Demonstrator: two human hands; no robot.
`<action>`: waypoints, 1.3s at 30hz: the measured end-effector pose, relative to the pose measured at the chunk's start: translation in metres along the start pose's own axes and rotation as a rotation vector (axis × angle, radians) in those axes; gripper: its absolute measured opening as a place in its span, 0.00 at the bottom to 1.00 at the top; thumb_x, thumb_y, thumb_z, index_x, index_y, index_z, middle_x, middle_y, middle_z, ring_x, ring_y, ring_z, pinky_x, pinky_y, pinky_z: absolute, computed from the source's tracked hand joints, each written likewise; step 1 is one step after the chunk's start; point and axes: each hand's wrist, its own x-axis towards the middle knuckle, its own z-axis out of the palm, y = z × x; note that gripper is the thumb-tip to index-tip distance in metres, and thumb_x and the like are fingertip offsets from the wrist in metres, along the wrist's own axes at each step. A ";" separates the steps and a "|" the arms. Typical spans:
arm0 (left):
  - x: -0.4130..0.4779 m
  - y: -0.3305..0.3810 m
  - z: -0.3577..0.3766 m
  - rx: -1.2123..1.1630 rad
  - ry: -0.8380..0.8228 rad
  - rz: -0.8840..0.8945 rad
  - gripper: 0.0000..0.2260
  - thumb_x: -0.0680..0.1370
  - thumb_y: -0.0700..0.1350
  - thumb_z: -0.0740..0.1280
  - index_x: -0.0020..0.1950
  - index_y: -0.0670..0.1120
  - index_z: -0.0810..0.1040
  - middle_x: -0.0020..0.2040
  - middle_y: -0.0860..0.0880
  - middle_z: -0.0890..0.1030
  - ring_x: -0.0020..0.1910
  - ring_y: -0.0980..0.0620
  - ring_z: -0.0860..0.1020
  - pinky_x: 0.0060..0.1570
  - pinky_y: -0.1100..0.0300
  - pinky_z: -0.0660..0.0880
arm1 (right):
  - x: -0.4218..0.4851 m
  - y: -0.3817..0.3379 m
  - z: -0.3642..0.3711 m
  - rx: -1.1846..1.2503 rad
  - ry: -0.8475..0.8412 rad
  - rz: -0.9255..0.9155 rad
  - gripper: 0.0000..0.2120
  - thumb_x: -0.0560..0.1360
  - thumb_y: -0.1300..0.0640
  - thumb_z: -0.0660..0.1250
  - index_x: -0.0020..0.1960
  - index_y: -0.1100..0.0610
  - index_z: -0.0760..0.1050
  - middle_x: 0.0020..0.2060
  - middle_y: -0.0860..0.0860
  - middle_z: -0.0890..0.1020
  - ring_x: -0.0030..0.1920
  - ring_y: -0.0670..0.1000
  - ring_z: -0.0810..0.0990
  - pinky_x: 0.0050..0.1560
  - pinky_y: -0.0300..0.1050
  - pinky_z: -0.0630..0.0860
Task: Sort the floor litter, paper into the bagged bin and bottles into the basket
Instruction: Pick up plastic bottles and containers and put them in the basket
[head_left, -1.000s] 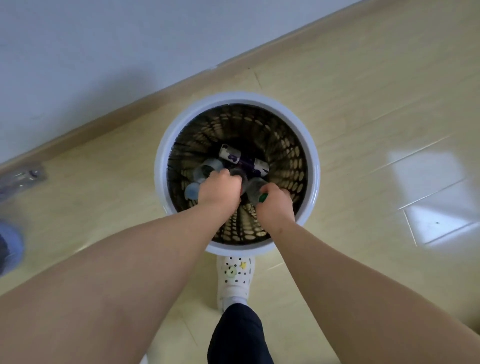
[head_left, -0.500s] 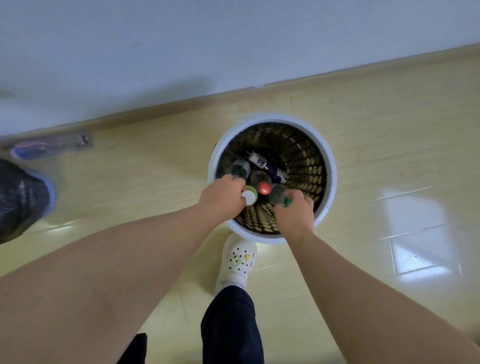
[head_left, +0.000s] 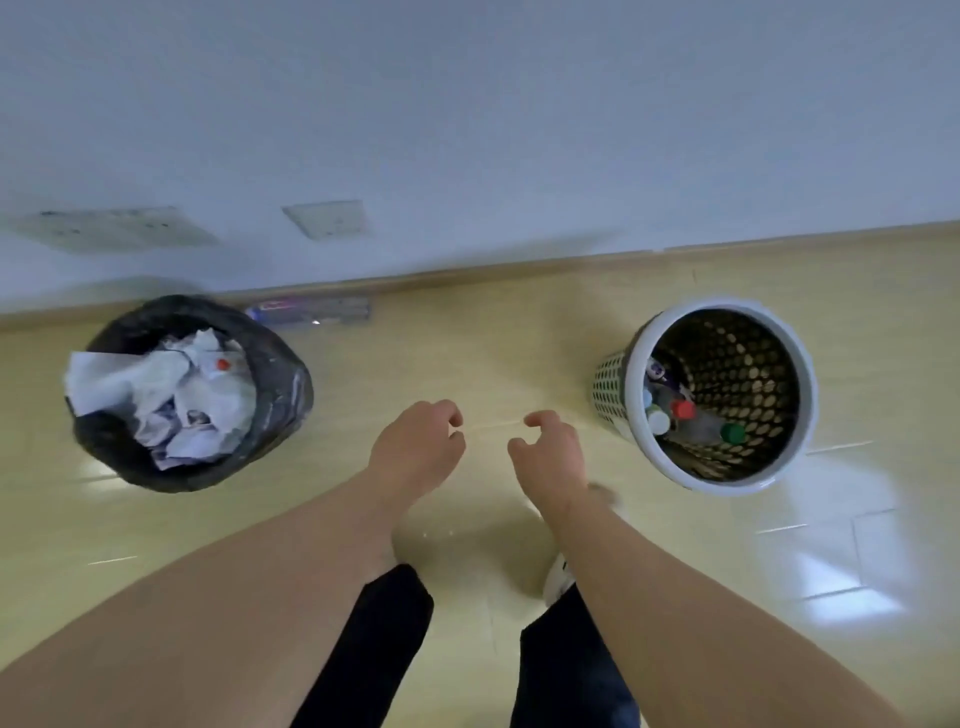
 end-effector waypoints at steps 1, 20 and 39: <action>-0.006 -0.020 -0.010 -0.003 0.006 -0.022 0.12 0.78 0.45 0.59 0.61 0.47 0.74 0.59 0.46 0.76 0.57 0.47 0.75 0.54 0.55 0.71 | -0.007 -0.013 0.015 -0.002 -0.015 -0.016 0.18 0.77 0.59 0.59 0.67 0.56 0.67 0.66 0.54 0.68 0.37 0.46 0.70 0.44 0.39 0.65; 0.114 -0.214 0.020 -0.719 0.249 -0.418 0.13 0.79 0.46 0.60 0.64 0.49 0.71 0.57 0.51 0.75 0.49 0.50 0.75 0.46 0.57 0.72 | 0.152 -0.111 0.224 -0.440 -0.161 -0.277 0.19 0.77 0.58 0.59 0.68 0.57 0.66 0.65 0.56 0.71 0.57 0.56 0.73 0.49 0.42 0.68; 0.184 -0.284 0.091 -0.793 0.210 -0.460 0.15 0.78 0.45 0.60 0.65 0.49 0.70 0.63 0.49 0.76 0.59 0.48 0.76 0.58 0.55 0.73 | 0.298 -0.120 0.338 -1.056 0.190 -0.497 0.32 0.72 0.47 0.69 0.70 0.56 0.62 0.67 0.57 0.66 0.68 0.61 0.63 0.65 0.52 0.61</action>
